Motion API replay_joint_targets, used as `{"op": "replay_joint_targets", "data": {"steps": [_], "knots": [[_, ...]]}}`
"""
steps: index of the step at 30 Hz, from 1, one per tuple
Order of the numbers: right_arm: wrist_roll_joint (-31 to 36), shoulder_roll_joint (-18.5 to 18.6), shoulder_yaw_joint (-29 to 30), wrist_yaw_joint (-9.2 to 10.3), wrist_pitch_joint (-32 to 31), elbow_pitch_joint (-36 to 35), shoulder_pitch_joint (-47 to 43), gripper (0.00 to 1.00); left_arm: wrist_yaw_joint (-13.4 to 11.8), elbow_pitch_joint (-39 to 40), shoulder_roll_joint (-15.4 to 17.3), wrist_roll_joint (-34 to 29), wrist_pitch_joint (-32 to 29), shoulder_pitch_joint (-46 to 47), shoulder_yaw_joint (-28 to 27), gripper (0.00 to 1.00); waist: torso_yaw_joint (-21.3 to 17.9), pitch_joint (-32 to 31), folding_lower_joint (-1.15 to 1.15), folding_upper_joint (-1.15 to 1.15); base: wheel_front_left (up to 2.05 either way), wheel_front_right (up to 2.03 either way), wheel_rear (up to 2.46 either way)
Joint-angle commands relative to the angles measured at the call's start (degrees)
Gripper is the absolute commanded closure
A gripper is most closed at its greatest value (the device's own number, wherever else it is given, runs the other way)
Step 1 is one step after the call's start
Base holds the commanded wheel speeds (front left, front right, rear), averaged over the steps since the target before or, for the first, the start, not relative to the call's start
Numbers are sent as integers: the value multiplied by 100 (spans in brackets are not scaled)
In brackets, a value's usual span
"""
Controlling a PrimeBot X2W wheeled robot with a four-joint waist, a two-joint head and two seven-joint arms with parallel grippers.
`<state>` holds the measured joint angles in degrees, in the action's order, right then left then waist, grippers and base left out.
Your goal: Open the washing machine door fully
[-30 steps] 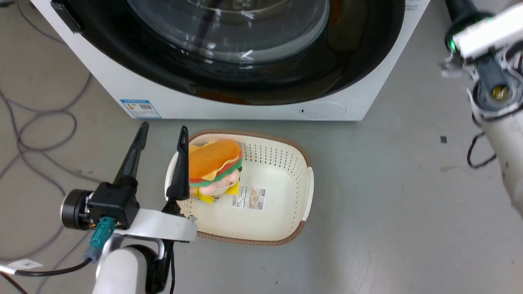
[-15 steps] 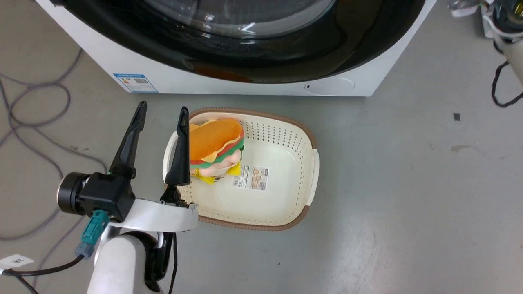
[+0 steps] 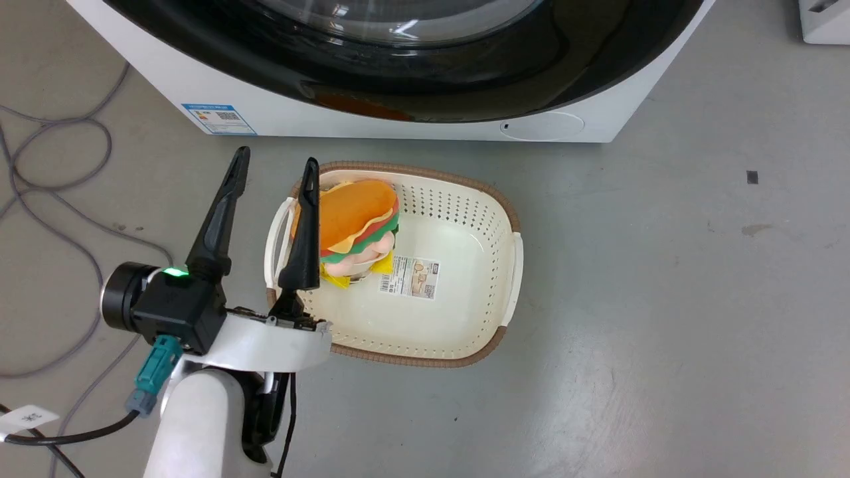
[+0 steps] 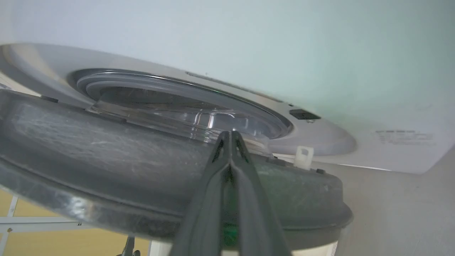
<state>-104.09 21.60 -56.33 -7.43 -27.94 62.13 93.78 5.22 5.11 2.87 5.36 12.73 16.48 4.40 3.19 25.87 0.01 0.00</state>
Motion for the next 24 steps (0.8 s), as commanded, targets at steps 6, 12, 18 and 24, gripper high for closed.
{"op": "replay_joint_targets", "data": {"steps": [6,12,18,24], "knots": [[-956,262,-488,-5,-1066,91,415,100,54,-146,3,51,123,116,84,0,-8,-84,-1,0,0,0,0],[-1465,462,-844,-5,-1554,-32,424,100,47,-264,2,99,182,64,193,0,0,-242,-1,0,0,0,0],[-1926,683,-1123,-6,-1832,-449,150,100,21,-440,1,162,227,-36,301,0,12,-516,-1,0,0,0,0],[-2025,904,-1295,-6,-1868,-1215,-456,100,-10,-581,1,160,227,-194,342,0,-11,-820,-1,0,0,0,0]]}}
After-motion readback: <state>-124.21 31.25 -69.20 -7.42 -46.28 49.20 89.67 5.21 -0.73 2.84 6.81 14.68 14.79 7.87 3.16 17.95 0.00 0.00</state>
